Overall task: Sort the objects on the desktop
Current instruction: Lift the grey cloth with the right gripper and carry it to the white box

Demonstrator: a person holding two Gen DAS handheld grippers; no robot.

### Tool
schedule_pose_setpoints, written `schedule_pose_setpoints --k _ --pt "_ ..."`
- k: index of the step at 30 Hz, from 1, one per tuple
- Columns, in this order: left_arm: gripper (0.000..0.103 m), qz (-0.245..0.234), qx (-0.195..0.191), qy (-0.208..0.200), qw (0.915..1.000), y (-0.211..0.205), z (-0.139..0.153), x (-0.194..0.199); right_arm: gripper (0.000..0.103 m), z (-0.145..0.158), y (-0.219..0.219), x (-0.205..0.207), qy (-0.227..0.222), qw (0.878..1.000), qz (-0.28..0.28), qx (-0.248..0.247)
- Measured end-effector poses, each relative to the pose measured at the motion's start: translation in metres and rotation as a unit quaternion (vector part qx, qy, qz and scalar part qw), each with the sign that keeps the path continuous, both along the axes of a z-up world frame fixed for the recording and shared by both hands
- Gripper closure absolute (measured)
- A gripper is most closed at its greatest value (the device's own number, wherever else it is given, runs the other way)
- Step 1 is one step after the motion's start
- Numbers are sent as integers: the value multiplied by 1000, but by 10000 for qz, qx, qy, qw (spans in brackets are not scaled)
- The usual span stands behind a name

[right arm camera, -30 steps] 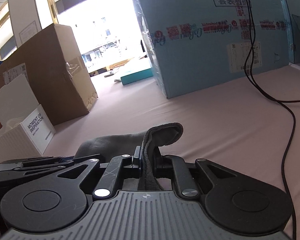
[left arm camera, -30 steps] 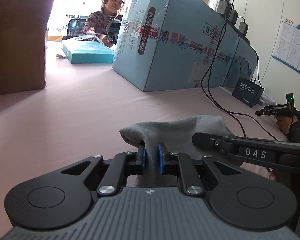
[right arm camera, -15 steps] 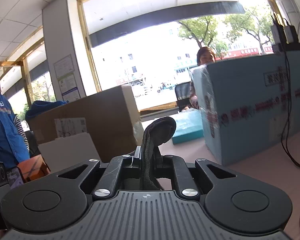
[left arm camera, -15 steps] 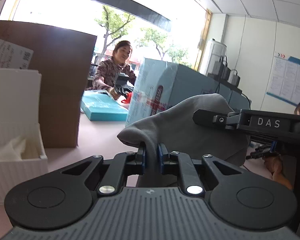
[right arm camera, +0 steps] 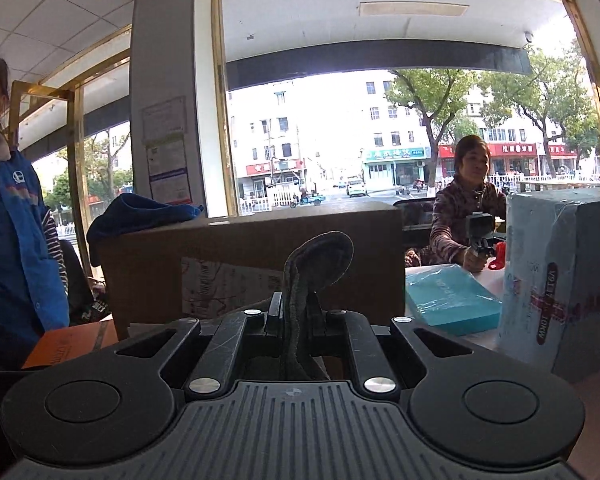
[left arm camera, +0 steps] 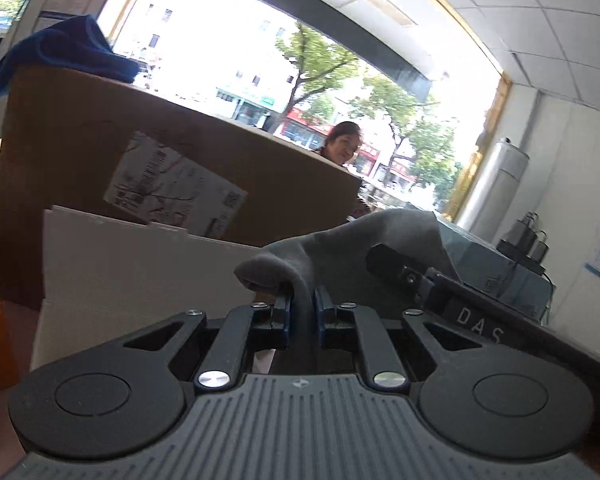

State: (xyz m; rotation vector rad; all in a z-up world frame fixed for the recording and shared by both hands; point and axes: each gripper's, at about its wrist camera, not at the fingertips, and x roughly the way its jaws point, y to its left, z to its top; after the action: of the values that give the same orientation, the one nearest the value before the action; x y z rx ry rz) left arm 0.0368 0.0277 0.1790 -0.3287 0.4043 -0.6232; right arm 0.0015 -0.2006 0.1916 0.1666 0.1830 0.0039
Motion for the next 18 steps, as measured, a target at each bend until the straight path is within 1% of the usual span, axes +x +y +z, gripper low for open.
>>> schedule_pose_setpoints --k 3,4,7,10,12,14,18 --pt "94 368 221 78 9990 17 -3 16 94 -5 20 22 72 9999 49 137" --pt "94 419 284 117 9986 21 -5 22 94 -7 25 29 104 9998 79 157" --pt "93 557 407 394 9968 36 -13 44 94 -19 36 51 328 9991 231 102" --pt "93 799 498 631 9936 47 -23 61 94 -28 46 65 539 9978 367 91" --pt "94 846 615 727 9919 46 -30 68 94 -29 58 68 632 9974 356 11" --pt "94 894 739 880 9893 44 -38 77 94 -35 58 77 837 9960 321 -10" --pt "93 808 928 1226 9848 38 -53 90 94 -44 53 90 1217 9922 262 51"
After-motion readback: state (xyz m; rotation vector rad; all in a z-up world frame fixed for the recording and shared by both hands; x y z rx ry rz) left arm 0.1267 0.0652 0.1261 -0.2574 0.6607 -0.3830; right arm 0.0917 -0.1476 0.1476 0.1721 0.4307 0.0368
